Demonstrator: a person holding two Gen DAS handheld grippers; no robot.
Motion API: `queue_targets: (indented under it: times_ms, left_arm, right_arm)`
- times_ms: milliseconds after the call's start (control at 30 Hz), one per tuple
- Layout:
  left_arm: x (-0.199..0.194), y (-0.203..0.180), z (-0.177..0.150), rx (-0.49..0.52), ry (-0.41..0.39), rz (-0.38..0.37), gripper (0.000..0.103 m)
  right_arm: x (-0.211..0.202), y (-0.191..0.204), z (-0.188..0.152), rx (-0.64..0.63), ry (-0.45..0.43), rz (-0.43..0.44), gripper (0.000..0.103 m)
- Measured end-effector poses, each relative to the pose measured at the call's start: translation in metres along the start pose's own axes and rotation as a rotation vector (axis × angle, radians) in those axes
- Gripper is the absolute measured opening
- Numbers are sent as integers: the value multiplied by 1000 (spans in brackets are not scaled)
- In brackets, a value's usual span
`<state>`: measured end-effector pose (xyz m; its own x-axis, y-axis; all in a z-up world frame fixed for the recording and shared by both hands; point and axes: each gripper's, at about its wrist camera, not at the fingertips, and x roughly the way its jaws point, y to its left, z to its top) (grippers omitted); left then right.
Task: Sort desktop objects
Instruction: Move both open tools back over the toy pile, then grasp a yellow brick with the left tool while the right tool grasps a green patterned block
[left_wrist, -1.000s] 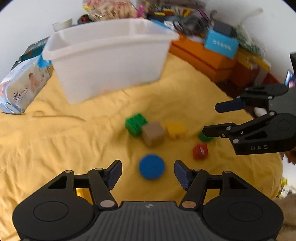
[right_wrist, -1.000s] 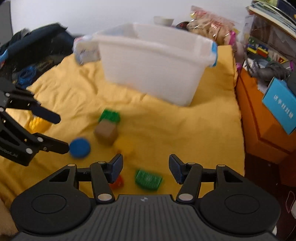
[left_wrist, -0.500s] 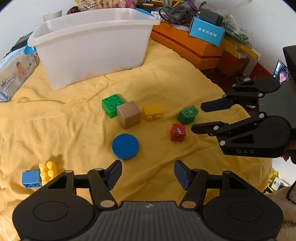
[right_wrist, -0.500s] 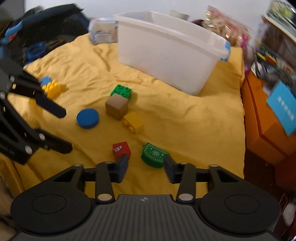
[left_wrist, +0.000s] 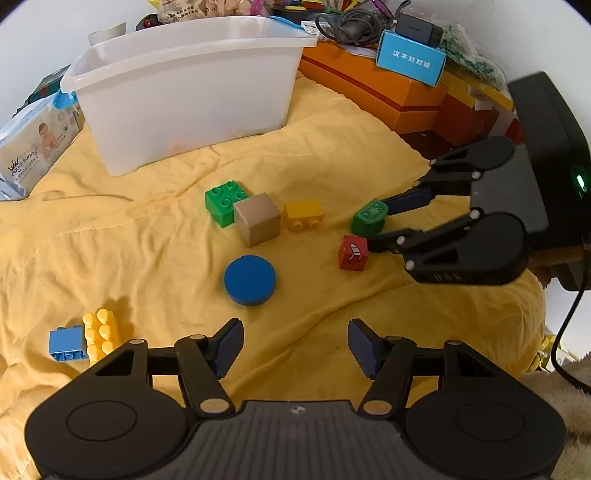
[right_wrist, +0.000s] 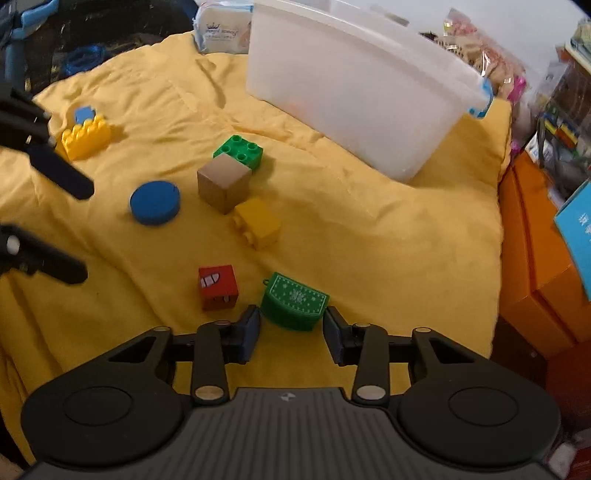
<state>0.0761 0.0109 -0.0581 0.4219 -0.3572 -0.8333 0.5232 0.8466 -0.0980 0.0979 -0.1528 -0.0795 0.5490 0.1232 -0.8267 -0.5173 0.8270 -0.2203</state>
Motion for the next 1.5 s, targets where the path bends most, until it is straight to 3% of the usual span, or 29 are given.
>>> queue_targets:
  times_ms: [67, 100, 300, 400, 467, 533, 633, 733, 800, 833, 1000, 1200, 1267, 1500]
  left_arm:
    - [-1, 0, -1, 2, -3, 2, 66]
    - [-1, 1, -1, -1, -4, 6, 66]
    - [-8, 15, -5, -50, -14, 58, 66]
    - [-13, 27, -9, -85, -23, 125, 66]
    - [-18, 37, -14, -123, -30, 224, 66]
    - [-23, 48, -17, -171, -36, 290, 66]
    - [-25, 61, -20, -221, -31, 356, 66]
    - [-17, 70, -22, -220, -40, 330, 65]
    - [-4, 76, -23, -215, -31, 309, 40]
    - [4, 81, -23, -229, -12, 302, 35]
    - [7, 82, -22, -191, -36, 276, 27]
    - [6, 71, -17, -172, -15, 116, 27]
    - [8, 63, -18, -148, -8, 102, 27]
    - [13, 62, -16, -133, -16, 114, 28]
  right_arm:
    - [-1, -3, 2, 36, 15, 7, 27]
    - [-1, -3, 2, 50, 26, 9, 16]
    - [-14, -9, -5, 174, 52, 75, 14]
    - [-18, -8, -7, 183, 50, 106, 15]
    - [-19, -8, -9, 166, 37, 68, 22]
    - [-21, -9, -9, 161, 3, 24, 46]
    - [-20, -11, -7, 164, -4, 21, 46]
    - [-16, -12, -7, 167, -8, 14, 46]
    - [-14, -11, -6, 156, -17, 13, 45]
    - [-14, -10, -6, 147, -23, 8, 45]
    - [-9, -4, -2, 43, -67, 17, 43]
    - [3, -5, 4, 30, -36, 51, 38]
    - [1, -6, 4, 38, -5, 61, 24]
    - [-3, -4, -5, 92, 20, 65, 22]
